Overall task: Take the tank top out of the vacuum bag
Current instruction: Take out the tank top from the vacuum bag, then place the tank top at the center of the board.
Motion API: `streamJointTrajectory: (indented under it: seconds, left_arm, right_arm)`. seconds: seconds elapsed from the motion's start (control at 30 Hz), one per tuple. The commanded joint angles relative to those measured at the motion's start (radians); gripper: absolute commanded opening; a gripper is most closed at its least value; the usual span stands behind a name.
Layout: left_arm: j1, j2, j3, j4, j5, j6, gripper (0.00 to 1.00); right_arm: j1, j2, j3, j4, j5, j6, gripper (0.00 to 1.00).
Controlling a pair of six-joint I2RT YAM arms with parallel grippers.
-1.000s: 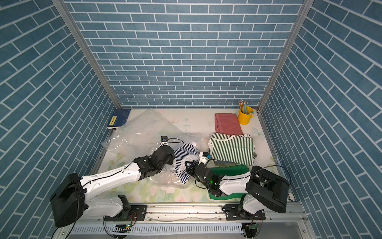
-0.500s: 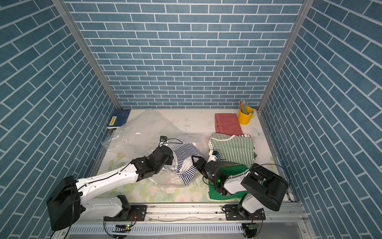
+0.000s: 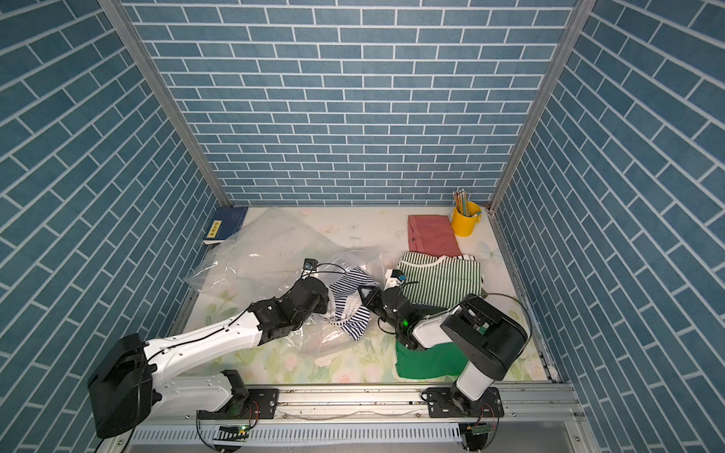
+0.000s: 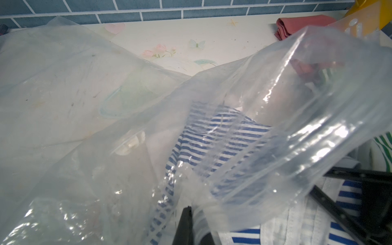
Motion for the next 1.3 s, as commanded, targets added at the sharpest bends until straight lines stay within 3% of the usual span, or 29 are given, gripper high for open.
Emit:
streamJointTrajectory:
  seconds: [0.0, 0.23, 0.7, 0.97, 1.27]
  left_arm:
    - [0.008, -0.021, -0.015, 0.000, -0.009, -0.001, 0.00]
    - [0.017, 0.000, 0.007, -0.028, -0.058, -0.008, 0.00]
    - [0.162, 0.082, 0.038, -0.006, 0.014, 0.017, 0.00]
    - [0.226, 0.122, 0.031, 0.051, 0.064, 0.036, 0.00]
    - [0.230, 0.159, 0.030, 0.080, 0.090, 0.035, 0.00]
  right_arm:
    - [-0.003, -0.021, 0.030, -0.041, -0.031, -0.069, 0.00]
    - [0.017, -0.219, 0.034, -0.180, -0.036, -0.172, 0.00]
    - [0.043, -0.643, 0.148, -0.572, 0.172, -0.286, 0.00]
    - [0.031, -0.727, 0.316, -0.759, 0.290, -0.389, 0.00]
    - [-0.106, -0.679, 0.401, -0.832, 0.328, -0.426, 0.00]
